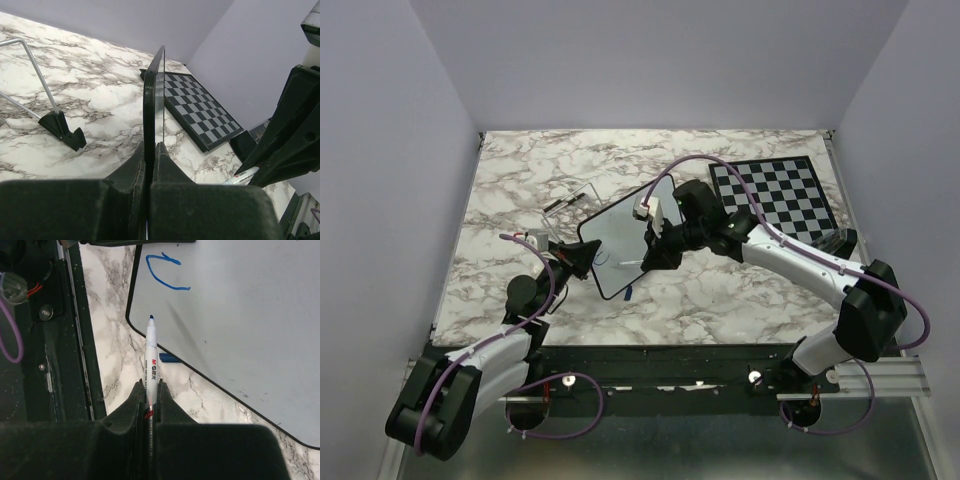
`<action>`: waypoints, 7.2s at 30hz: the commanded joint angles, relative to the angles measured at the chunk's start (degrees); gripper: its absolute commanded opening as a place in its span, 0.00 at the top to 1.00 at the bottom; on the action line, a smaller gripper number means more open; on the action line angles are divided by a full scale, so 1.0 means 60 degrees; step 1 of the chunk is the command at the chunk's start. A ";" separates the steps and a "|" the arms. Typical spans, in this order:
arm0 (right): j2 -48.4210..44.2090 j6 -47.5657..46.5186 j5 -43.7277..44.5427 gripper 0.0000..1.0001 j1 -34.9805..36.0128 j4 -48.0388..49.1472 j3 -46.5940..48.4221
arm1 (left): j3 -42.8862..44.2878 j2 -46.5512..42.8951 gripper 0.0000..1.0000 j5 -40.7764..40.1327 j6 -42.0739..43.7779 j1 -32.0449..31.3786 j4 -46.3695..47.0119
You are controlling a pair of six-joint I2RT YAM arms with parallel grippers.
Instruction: Write a sentence on the whiteboard
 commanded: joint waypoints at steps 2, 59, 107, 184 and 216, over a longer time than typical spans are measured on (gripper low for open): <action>-0.0013 -0.0230 -0.0861 0.99 -0.0013 0.0336 -0.0358 | -0.0036 0.0156 1.00 0.0407 0.0595 -0.0071 -0.0055; 0.1130 0.0415 0.1965 1.00 0.0368 0.1406 0.0652 | -0.0183 0.0596 1.00 0.0334 0.0038 -0.0057 0.0428; 0.1159 0.0488 0.1687 1.00 -0.0087 0.1025 0.0051 | -0.0124 0.0640 1.00 0.0334 0.0038 -0.0071 0.0399; 0.1129 0.0634 0.0837 1.00 -0.0306 0.0923 0.0813 | -0.0242 0.1035 1.00 0.0407 -0.0108 -0.0071 0.0941; 0.1100 0.0224 0.1290 0.99 -0.0321 0.0571 0.0183 | -0.0256 0.0889 1.00 0.0393 -0.0050 -0.0071 0.0853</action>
